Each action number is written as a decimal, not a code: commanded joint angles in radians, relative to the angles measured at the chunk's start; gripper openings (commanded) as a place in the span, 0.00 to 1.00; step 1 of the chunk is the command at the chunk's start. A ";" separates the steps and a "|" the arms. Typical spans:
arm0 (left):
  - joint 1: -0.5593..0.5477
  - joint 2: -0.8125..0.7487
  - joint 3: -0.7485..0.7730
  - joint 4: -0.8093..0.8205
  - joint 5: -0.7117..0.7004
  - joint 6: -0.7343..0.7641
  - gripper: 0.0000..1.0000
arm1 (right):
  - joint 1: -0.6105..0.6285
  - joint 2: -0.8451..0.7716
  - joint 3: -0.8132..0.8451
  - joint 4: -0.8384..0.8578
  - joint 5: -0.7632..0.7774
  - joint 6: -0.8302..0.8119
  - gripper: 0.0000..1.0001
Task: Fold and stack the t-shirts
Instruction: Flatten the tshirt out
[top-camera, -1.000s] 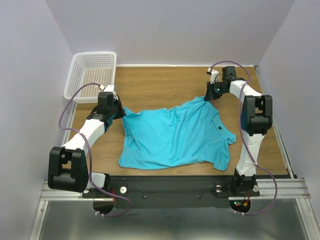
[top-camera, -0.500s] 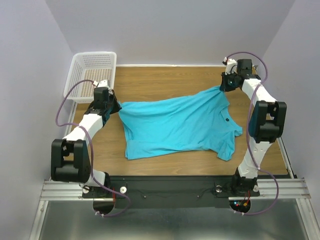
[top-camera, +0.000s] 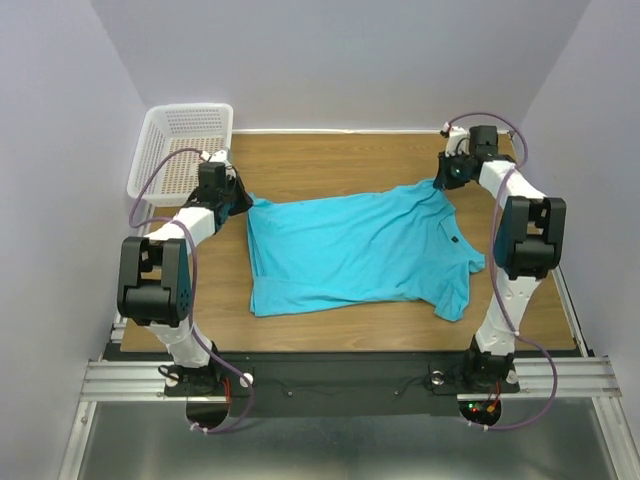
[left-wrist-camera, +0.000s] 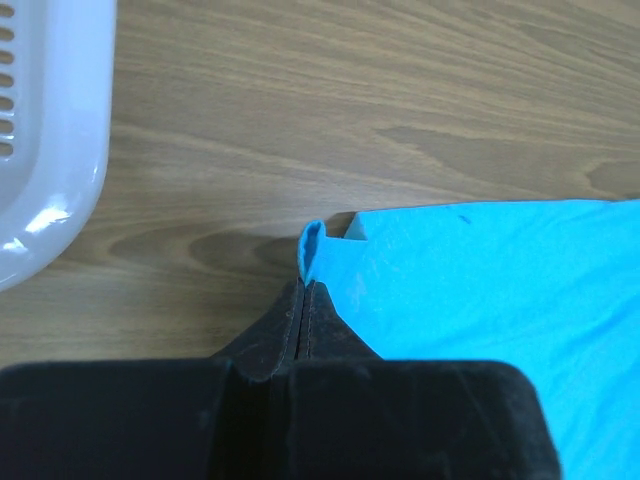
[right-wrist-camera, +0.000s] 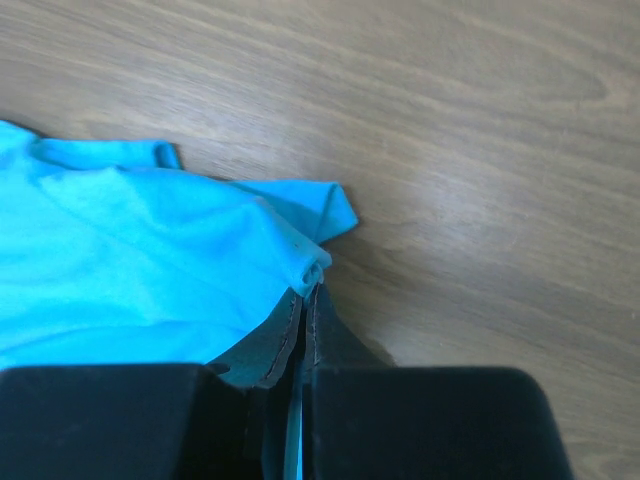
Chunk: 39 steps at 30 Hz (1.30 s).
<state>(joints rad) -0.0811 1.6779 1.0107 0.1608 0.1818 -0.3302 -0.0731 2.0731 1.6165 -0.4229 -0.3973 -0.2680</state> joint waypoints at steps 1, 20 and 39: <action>0.004 -0.167 0.022 0.077 0.033 0.048 0.00 | -0.017 -0.223 -0.003 0.052 -0.124 -0.046 0.01; 0.011 -1.106 0.032 0.111 -0.226 0.057 0.00 | -0.037 -0.809 0.471 -0.060 -0.088 0.082 0.00; 0.010 -1.153 -0.101 0.104 -0.124 -0.110 0.00 | -0.059 -0.949 0.349 -0.111 -0.055 0.115 0.01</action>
<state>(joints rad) -0.0765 0.4793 0.9932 0.2184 -0.0334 -0.3702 -0.1230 1.0897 2.1178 -0.5045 -0.4923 -0.1360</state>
